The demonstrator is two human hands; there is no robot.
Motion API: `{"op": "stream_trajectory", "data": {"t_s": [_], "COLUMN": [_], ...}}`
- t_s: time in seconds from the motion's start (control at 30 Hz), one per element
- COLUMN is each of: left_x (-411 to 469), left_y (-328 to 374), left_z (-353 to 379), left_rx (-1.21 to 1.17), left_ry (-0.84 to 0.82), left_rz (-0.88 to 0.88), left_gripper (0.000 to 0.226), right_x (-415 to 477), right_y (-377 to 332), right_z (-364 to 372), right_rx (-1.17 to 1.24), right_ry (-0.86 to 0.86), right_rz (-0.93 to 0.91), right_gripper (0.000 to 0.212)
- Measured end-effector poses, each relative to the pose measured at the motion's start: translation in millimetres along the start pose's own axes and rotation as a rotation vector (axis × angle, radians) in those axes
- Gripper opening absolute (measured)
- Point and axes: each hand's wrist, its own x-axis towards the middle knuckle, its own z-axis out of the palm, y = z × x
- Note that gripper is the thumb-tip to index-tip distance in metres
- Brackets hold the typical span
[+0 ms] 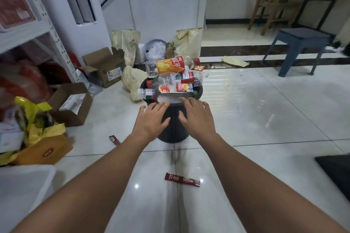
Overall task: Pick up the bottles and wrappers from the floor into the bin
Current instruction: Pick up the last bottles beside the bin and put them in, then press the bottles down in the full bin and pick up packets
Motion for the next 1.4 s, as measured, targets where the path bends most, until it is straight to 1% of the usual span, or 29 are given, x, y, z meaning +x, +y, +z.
{"op": "stream_trajectory", "data": {"t_s": [0.27,0.5,0.63,0.8,0.9,1.03,1.17,1.27,1.4], "left_x": [-18.6,-41.4,-42.7,-42.3,-47.9,-56.9,-57.0,-57.3,-60.8], "left_y": [-2.6,-7.5,-12.2,-22.4,-31.9,-35.5,-31.7,-27.6,-27.4], "left_z": [37.4,77.1,95.6,116.5,128.6,145.7,161.0,170.8,182.6], "left_rx": [-0.003,0.003,-0.012,-0.006,-0.007,-0.013,-0.024,-0.038,-0.05], "left_ry": [-0.062,-0.154,-0.185,-0.199,-0.224,-0.284,-0.309,-0.334,-0.36], "left_rz": [0.012,0.013,-0.001,0.008,0.018,0.015,0.021,0.031,0.034], "left_gripper": [0.053,0.053,0.054,0.053,0.051,0.051,0.051,0.051,0.05], "right_x": [-29.1,-49.5,-57.2,-73.4,-85.9,-96.7,-105.9,-106.2,-107.0], "right_y": [-1.9,-9.9,-18.1,-15.2,-10.5,-8.8,-13.6,-15.0,-16.3], "right_z": [38.3,80.7,101.9,127.9,143.2,160.9,179.3,188.7,198.6], "right_rx": [0.028,0.045,0.037,0.033,0.006,0.002,0.0,-0.042,-0.137], "right_ry": [-0.045,-0.16,-0.219,-0.337,-0.444,-0.583,-0.664,-0.723,-0.816], "right_rz": [-0.003,-0.001,-0.04,-0.076,-0.08,-0.058,-0.045,-0.022,0.039], "right_gripper": [0.045,0.047,0.049,0.053,0.058,0.066,0.069,0.073,0.071]}}
